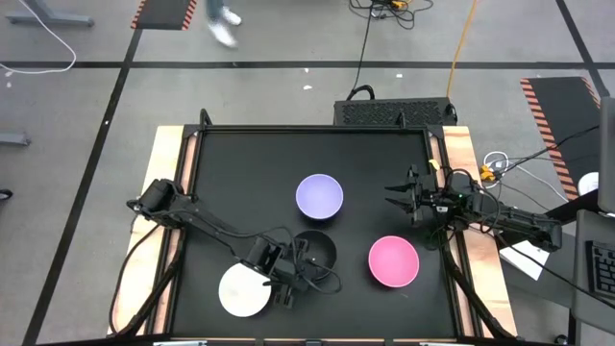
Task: Nest bowls inside each other
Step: Stack the top left black bowl on top of the black bowl
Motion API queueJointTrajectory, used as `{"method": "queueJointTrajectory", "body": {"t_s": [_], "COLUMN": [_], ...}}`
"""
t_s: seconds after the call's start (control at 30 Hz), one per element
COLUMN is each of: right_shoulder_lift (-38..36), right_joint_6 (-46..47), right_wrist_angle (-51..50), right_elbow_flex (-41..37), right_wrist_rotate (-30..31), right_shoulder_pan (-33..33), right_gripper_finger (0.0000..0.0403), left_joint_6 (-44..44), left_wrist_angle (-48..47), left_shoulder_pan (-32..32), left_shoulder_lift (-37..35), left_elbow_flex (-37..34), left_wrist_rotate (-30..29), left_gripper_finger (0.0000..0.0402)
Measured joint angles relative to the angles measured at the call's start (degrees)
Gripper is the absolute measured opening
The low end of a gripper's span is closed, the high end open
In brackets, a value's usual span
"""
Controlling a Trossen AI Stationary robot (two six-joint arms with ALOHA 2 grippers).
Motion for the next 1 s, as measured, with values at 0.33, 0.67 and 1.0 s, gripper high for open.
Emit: {"method": "queueJointTrajectory", "body": {"t_s": [0.33,0.67,1.0], "right_shoulder_lift": [0.26,0.35,0.35], "right_joint_6": [-0.11,-0.13,-0.15], "right_wrist_angle": [-0.13,-0.13,-0.13], "right_elbow_flex": [0.0,0.0,-0.02], "right_wrist_rotate": [0.0,0.0,0.0], "right_shoulder_pan": [0.0,-0.02,-0.02], "right_gripper_finger": [0.0153,0.0153,0.0153], "left_joint_6": [0.62,1.3,8.52], "left_wrist_angle": [2.01,1.1,2.61], "left_shoulder_pan": [-0.1,-0.39,-3.01], "left_shoulder_lift": [3.2,2.94,1.84], "left_elbow_flex": [-0.13,0.7,5.1], "left_wrist_rotate": [-1.18,-0.63,-1.14], "left_gripper_finger": [0.0005,0.0017,0.0077]}}
